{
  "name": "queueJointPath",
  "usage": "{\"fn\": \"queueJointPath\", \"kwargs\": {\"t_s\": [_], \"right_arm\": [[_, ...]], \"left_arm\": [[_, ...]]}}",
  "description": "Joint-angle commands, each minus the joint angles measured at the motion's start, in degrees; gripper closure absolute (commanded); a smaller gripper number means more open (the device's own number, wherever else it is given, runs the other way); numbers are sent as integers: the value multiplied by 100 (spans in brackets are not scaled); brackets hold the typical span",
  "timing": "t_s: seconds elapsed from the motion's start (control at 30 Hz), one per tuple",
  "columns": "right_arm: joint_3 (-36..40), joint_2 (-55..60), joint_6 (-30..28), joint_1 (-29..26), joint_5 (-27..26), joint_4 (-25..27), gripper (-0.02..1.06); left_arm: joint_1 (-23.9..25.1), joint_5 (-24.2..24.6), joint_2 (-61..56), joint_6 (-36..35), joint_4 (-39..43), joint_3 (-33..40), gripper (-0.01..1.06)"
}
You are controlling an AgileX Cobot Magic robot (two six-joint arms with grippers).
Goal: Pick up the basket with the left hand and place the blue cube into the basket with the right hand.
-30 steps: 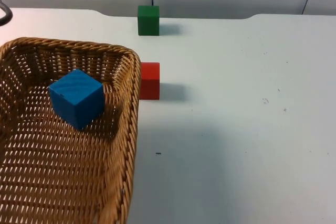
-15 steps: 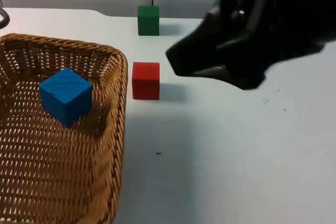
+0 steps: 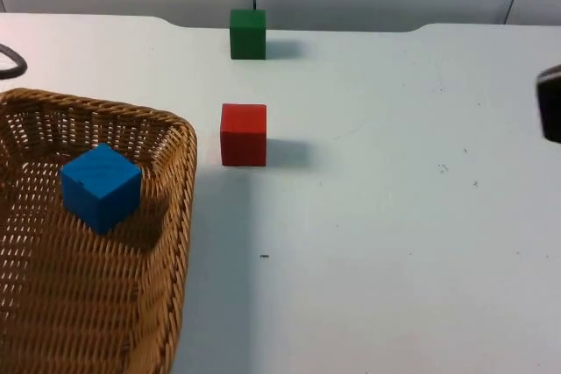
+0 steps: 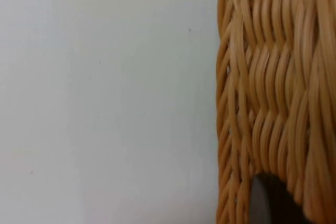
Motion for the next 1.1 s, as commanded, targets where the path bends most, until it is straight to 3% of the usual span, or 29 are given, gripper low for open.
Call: {"fn": "queueJointPath", "kwargs": {"t_s": [0.0, 0.17, 0.4, 0.47, 0.53, 0.57, 0.63, 0.7, 0.9, 1.07], "right_arm": [[22, -171, -33, 1, 180, -34, 28], [22, -550, -33, 1, 479, -34, 28], [30, -647, -33, 1, 500, -44, 28], [30, -647, -33, 1, 500, -44, 28], [30, -647, -33, 1, 500, -44, 28], [30, -647, -33, 1, 500, -44, 28], [30, -647, -33, 1, 500, -33, 28], [30, -647, -33, 1, 500, -33, 28], [30, -647, -33, 1, 500, -21, 28], [30, -647, -33, 1, 500, -21, 28]], "left_arm": [[7, 29, 97, 5, -105, -91, 105], [7, -209, 343, 5, -62, -115, 105], [7, -400, 374, 15, 127, -115, 104], [7, -444, 374, 15, 153, -115, 96], [7, -480, 374, 15, 187, -115, 82], [7, -480, 374, 15, 187, -115, 82], [7, -556, 374, 15, 229, -115, 63], [7, -622, 374, 15, 327, -115, 52], [7, -653, 196, 3, 560, -182, 41], [7, -592, -270, -799, 1526, -455, 41]]}}
